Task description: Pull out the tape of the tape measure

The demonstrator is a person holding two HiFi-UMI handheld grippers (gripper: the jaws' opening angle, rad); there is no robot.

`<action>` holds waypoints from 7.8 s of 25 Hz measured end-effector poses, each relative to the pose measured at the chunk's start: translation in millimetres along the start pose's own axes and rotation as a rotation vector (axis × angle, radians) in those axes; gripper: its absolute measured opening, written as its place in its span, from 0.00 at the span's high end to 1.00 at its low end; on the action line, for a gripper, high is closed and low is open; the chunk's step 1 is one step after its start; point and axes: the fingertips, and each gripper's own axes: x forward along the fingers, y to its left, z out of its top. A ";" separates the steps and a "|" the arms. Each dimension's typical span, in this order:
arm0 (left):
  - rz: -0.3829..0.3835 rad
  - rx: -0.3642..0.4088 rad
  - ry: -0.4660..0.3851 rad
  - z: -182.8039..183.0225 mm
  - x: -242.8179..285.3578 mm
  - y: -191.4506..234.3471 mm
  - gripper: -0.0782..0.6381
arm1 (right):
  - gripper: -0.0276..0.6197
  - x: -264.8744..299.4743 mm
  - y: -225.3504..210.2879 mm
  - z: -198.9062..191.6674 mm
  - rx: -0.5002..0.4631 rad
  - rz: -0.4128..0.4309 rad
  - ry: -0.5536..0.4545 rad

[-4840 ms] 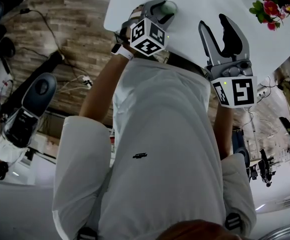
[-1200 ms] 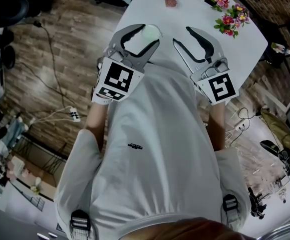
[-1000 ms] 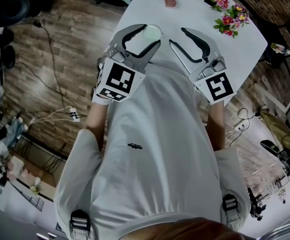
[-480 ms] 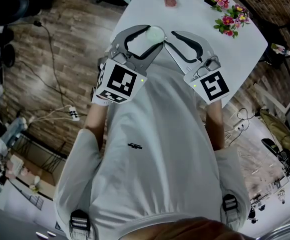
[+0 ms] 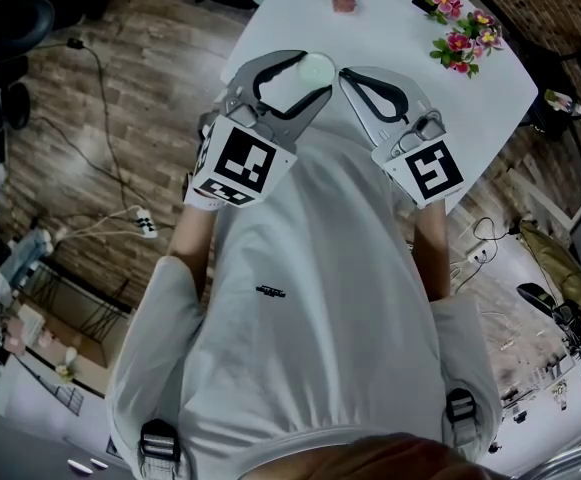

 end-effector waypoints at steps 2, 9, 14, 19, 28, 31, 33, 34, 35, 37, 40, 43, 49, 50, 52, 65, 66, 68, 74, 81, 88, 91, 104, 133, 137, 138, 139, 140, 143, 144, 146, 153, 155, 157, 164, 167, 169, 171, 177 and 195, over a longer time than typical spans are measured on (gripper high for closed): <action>0.001 0.000 -0.001 1.3 0.0 -0.4 0.57 | 0.95 -0.7 -0.5 1.2 0.000 -0.004 -0.004; -0.004 -0.001 0.002 2.1 0.8 -1.5 0.57 | 0.95 -3.5 -2.4 -0.6 -0.006 -0.022 0.004; -0.002 -0.002 0.008 -1.1 -0.7 -1.6 0.57 | 0.95 -6.2 -6.8 -1.6 -0.001 -0.051 0.005; -0.001 0.000 0.006 -0.3 -1.9 -2.7 0.57 | 0.95 -8.7 -10.0 0.1 -0.018 -0.071 0.003; 0.001 -0.001 0.015 -4.3 -2.6 -3.3 0.57 | 0.95 -27.3 -32.7 -11.0 0.005 -0.157 0.050; 0.000 -0.002 0.015 -3.7 -1.7 -4.5 0.57 | 0.95 -35.5 -43.7 -10.9 0.011 -0.194 0.045; -0.001 -0.003 0.016 -3.8 -1.2 -5.0 0.57 | 0.95 -41.2 -51.0 -11.9 0.017 -0.218 0.043; -0.001 -0.004 0.016 -3.9 -0.9 -5.3 0.57 | 0.95 -44.1 -54.3 -12.3 0.020 -0.228 0.043; -0.002 -0.005 0.016 -3.9 -0.7 -5.6 0.57 | 0.95 -46.6 -57.1 -12.7 0.022 -0.236 0.042; -0.004 -0.005 0.016 -3.6 -0.6 -5.9 0.57 | 0.95 -50.8 -62.1 -13.0 0.025 -0.253 0.042; -0.005 -0.005 0.019 -4.0 -0.6 -6.7 0.57 | 0.95 -57.9 -69.7 -13.8 0.035 -0.282 0.040; -0.004 -0.005 0.023 -5.4 0.1 -6.7 0.57 | 0.95 -65.7 -78.4 -15.9 0.040 -0.306 0.039; -0.003 -0.007 0.030 -6.8 0.3 -6.7 0.57 | 0.95 -81.7 -92.9 -21.5 0.052 -0.356 0.040; -0.004 -0.007 0.029 -6.2 0.3 -6.7 0.57 | 0.95 -83.9 -94.7 -21.8 0.054 -0.361 0.039; -0.009 -0.008 0.029 -5.2 1.0 -7.8 0.57 | 0.95 -86.4 -96.6 -22.9 0.058 -0.365 0.039; -0.012 -0.004 0.043 -6.2 5.3 -8.4 0.57 | 0.95 -98.5 -112.1 -26.3 0.084 -0.422 0.038; -0.012 -0.004 0.043 -6.0 5.2 -8.4 0.57 | 0.95 -99.5 -112.9 -27.0 0.083 -0.429 0.040; -0.013 -0.003 0.043 -5.7 5.3 -8.6 0.57 | 0.95 -103.8 -117.3 -27.5 0.088 -0.452 0.037; -0.017 -0.004 0.040 -5.2 6.4 -7.4 0.57 | 0.95 -105.3 -119.7 -25.1 0.106 -0.454 0.022; -0.023 -0.002 0.037 -4.6 8.4 -5.0 0.57 | 0.95 -92.4 -108.6 -25.9 0.106 -0.425 0.022; -0.021 -0.009 0.035 -5.0 8.4 -0.6 0.57 | 0.95 -86.9 -105.2 -24.1 0.105 -0.413 0.026; -0.016 -0.020 0.038 -7.7 11.6 2.1 0.57 | 0.95 -81.7 -101.9 -24.7 0.111 -0.404 0.027; -0.010 -0.105 0.057 -26.1 26.0 14.7 0.57 | 0.95 -56.3 -93.0 -37.0 0.140 -0.373 0.045; -0.002 -0.121 0.193 -123.4 86.7 22.5 0.56 | 0.94 1.9 -86.9 -147.1 0.294 -0.394 0.128; 0.017 -0.086 0.237 -145.9 94.6 23.8 0.56 | 0.94 14.5 -86.0 -169.1 0.303 -0.387 0.136; 0.017 -0.086 0.247 -152.0 97.4 23.6 0.56 | 0.94 17.6 -85.8 -175.0 0.305 -0.384 0.142; 0.017 -0.088 0.256 -158.2 100.2 23.3 0.57 | 0.94 20.8 -85.3 -180.9 0.308 -0.380 0.150; 0.017 -0.091 0.265 -164.5 102.8 23.1 0.57 | 0.94 24.1 -84.3 -186.8 0.312 -0.375 0.159; 0.021 -0.103 0.289 -182.0 109.9 24.0 0.57 | 0.94 33.2 -81.2 -203.1 0.319 -0.362 0.187; 0.025 -0.105 0.295 -186.9 111.9 25.1 0.56 | 0.94 35.8 -80.6 -207.6 0.321 -0.360 0.194; 0.029 -0.103 0.308 -195.9 115.8 26.6 0.56 | 0.94 40.4 -79.9 -216.2 0.329 -0.361 0.205; 0.017 -0.107 0.349 -220.1 135.1 26.8 0.56 | 0.94 52.3 -84.2 -248.3 0.352 -0.357 0.258; 0.016 -0.092 0.364 -226.0 139.3 27.2 0.56 | 0.94 55.7 -85.4 -256.1 0.363 -0.353 0.268; 0.016 -0.078 0.376 -230.2 144.1 27.3 0.56 | 0.94 58.3 -88.3 -263.2 0.373 -0.352 0.275; 0.020 -0.067 0.412 -243.1 156.2 30.5 0.56 | 0.94 65.7 -94.6 -287.1 0.395 -0.348 0.328; 0.025 -0.074 0.421 -245.3 159.0 31.5 0.56 | 0.94 67.3 -95.8 -292.8 0.404 -0.343 0.342; 0.026 -0.082 0.430 -247.9 159.5 29.9 0.56 | 0.94 66.5 -94.5 -297.8 0.410 -0.341 0.357; 0.021 -0.088 0.443 -251.3 160.5 28.2 0.56 | 0.94 65.8 -94.5 -300.8 0.411 -0.342 0.369; 0.002 -0.101 0.476 -257.8 163.8 20.4 0.53 | 0.94 63.5 -95.9 -305.5 0.412 -0.343 0.396; 0.075 -0.247 0.369 -220.5 129.8 36.2 0.53 | 0.77 48.5 -87.3 -283.6 0.436 -0.370 0.386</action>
